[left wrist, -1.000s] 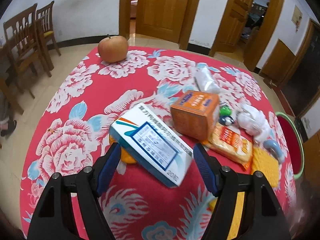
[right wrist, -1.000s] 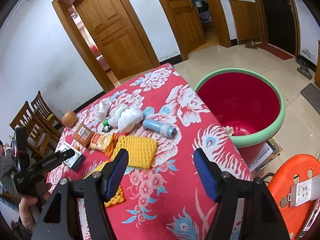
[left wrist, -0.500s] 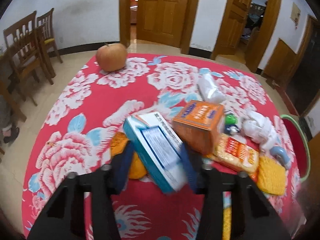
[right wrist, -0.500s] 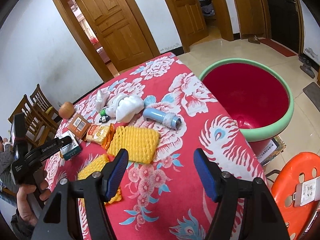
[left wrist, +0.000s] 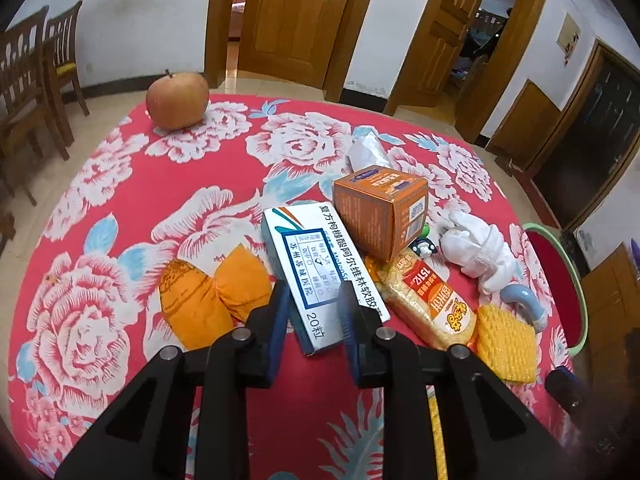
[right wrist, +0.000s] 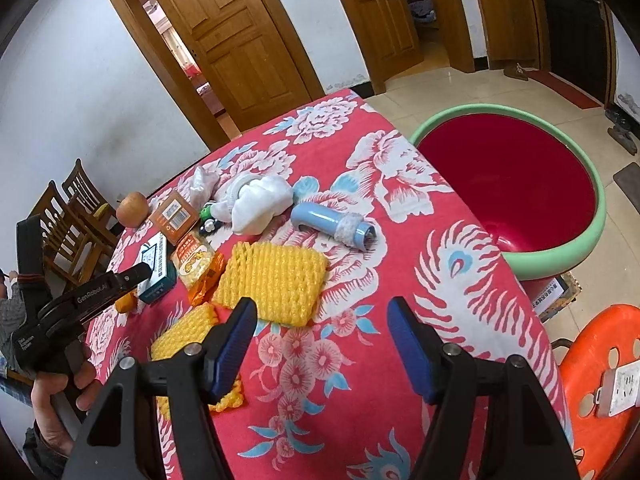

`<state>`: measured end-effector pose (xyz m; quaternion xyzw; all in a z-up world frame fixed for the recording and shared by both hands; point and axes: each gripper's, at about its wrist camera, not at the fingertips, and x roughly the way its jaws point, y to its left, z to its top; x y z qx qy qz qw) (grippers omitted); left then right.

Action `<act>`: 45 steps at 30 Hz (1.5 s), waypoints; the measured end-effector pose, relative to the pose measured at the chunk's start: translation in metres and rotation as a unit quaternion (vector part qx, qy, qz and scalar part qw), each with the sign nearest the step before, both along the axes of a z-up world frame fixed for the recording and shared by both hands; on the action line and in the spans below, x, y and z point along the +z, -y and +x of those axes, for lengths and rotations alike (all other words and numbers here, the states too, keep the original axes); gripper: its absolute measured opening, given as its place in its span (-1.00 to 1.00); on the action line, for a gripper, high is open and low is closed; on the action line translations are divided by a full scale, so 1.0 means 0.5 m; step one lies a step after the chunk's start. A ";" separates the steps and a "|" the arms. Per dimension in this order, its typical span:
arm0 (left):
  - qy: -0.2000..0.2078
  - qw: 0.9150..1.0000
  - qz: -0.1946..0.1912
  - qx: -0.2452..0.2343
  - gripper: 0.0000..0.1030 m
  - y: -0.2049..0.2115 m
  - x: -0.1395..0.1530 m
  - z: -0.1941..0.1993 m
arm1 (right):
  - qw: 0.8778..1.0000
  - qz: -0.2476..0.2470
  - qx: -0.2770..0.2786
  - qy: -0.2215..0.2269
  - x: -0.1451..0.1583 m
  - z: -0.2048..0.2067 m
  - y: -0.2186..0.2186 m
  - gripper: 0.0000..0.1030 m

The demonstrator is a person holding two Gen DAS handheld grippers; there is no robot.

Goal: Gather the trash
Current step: 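Grasp the blue-white medicine box with the left tool while the right tool grasps a yellow foam net, then carry the box and foam net over the bucket and open the right tool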

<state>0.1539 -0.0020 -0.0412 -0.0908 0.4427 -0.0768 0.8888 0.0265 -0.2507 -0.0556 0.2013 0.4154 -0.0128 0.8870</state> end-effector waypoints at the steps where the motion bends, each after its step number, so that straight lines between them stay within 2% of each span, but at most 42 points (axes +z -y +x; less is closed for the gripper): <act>1: -0.004 1.000 -0.004 0.002 -0.52 -0.001 0.000 0.001 | 1.000 0.000 0.001 0.000 -0.001 0.001 -0.001 0.37; 3: -0.006 1.000 -0.008 0.001 -0.44 0.000 0.000 0.001 | 1.000 -0.001 0.004 0.001 -0.001 0.005 -0.004 0.37; 5: -0.008 1.000 -0.008 -0.005 -0.07 0.007 -0.001 0.002 | 1.000 -0.001 0.006 0.001 -0.001 0.007 -0.006 0.36; 7: -0.007 1.000 -0.004 -0.008 0.08 0.018 0.000 0.001 | 1.000 -0.001 0.007 0.002 0.000 0.008 -0.007 0.36; 12: -0.019 1.000 0.020 -0.011 0.17 0.044 -0.012 0.015 | 1.000 0.000 0.007 0.002 -0.001 0.010 -0.008 0.37; 19: -0.016 0.998 0.052 -0.010 0.15 0.052 -0.026 0.016 | 1.000 0.001 0.011 0.001 -0.001 0.017 -0.008 0.36; 30: 0.021 0.999 0.045 -0.016 0.14 0.028 0.014 -0.041 | 1.000 0.000 0.027 -0.003 -0.021 0.051 -0.028 0.34; 34: 0.029 0.999 0.037 -0.020 0.14 0.022 0.027 -0.059 | 0.999 -0.016 0.033 -0.002 -0.022 0.050 -0.042 0.04; 36: 0.031 0.999 0.033 -0.022 0.14 0.022 0.033 -0.066 | 0.999 -0.030 0.035 -0.001 -0.025 0.052 -0.048 -0.27; 37: 0.032 0.999 0.032 -0.024 0.14 0.023 0.035 -0.068 | 0.999 -0.034 0.034 -0.001 -0.026 0.052 -0.049 -0.36; 39: 0.034 0.999 0.032 -0.028 0.14 0.027 0.039 -0.074 | 0.999 -0.019 0.039 0.000 -0.028 0.049 -0.048 -0.61; 42: 0.040 0.998 0.030 -0.036 0.14 0.036 0.049 -0.087 | 0.999 -0.018 0.044 0.008 -0.024 0.044 -0.050 -0.73; 45: 0.047 0.998 0.030 -0.043 0.14 0.042 0.063 -0.099 | 0.999 -0.010 0.045 0.014 -0.022 0.035 -0.050 -0.75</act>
